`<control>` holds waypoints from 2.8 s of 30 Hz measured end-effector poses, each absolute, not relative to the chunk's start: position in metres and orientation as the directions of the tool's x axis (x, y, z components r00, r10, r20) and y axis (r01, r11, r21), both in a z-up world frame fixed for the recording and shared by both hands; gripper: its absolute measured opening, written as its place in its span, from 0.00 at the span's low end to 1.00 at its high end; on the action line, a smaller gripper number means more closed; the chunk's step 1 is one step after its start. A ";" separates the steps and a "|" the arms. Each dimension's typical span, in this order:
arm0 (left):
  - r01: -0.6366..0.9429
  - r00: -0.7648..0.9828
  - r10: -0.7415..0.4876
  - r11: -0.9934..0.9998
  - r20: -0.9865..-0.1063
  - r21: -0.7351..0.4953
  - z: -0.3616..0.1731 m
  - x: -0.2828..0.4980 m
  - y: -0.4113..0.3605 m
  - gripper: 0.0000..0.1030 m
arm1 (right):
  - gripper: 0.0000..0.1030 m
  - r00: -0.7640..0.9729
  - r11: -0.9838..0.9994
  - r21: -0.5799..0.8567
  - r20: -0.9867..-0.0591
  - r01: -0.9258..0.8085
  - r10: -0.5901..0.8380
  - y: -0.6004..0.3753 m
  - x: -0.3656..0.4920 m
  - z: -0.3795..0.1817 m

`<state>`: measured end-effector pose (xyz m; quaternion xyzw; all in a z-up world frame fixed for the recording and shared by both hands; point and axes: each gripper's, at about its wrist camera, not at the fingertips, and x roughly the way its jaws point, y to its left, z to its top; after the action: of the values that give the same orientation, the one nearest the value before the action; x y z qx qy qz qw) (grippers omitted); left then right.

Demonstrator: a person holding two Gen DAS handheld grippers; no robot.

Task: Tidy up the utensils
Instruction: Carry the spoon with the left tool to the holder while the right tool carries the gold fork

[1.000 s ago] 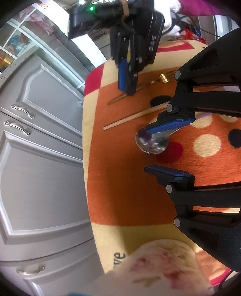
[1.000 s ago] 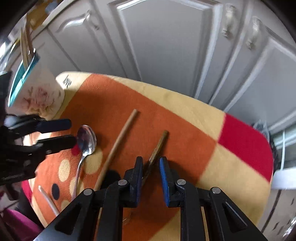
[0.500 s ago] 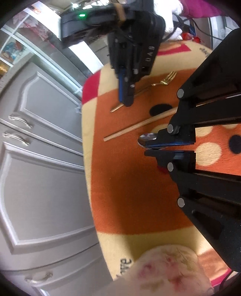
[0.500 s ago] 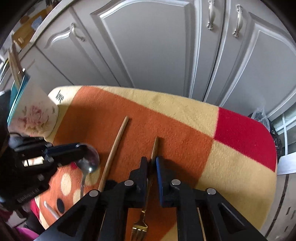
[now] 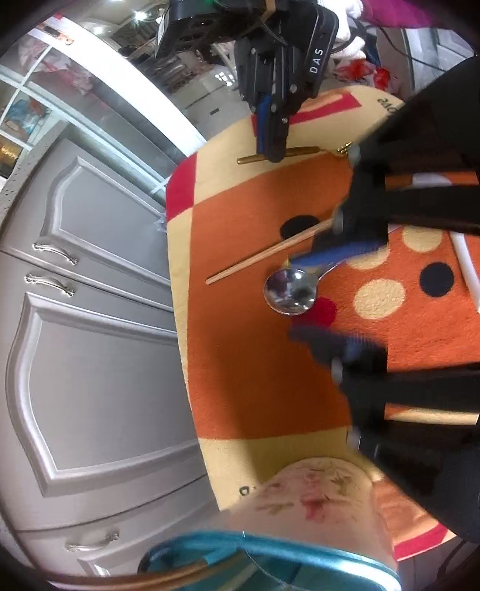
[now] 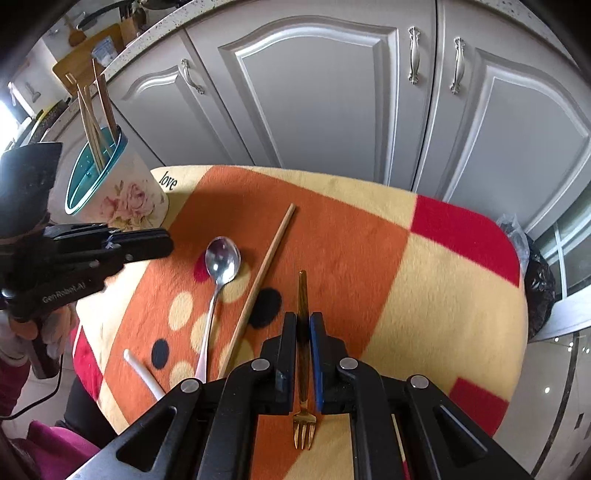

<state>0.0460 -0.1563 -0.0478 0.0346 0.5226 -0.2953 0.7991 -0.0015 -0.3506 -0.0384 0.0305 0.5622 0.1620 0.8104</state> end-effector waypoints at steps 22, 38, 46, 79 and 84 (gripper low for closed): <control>0.531 0.326 -0.416 0.823 -0.849 -0.199 -0.032 0.037 -0.163 0.01 | 0.07 0.334 0.929 0.315 -0.870 -0.192 0.364 -0.363 -0.028 -0.035; 0.457 0.575 -0.430 0.874 -0.696 -0.162 0.088 -0.006 -0.088 0.01 | 0.07 0.462 0.930 0.260 -0.812 -0.262 0.357 -0.349 -0.064 0.037; 0.364 0.701 -0.360 0.923 -0.616 -0.125 0.141 -0.002 -0.029 0.01 | 0.07 0.524 0.904 0.228 -0.753 -0.360 0.399 -0.312 -0.048 0.091; 0.157 0.814 0.003 0.962 -0.581 0.225 0.072 0.055 0.004 0.01 | 0.07 0.408 0.798 0.273 -0.744 -0.537 0.529 -0.149 0.068 0.085; 0.158 0.784 0.000 0.967 -0.621 0.200 0.054 0.058 0.002 0.01 | 0.07 0.367 0.799 0.303 -0.765 -0.519 0.529 -0.147 0.074 0.060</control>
<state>0.0579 0.0021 0.0544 0.1216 0.3263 -0.0422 0.9365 0.0739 -0.1470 0.0605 0.0054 0.4646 0.3169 0.8268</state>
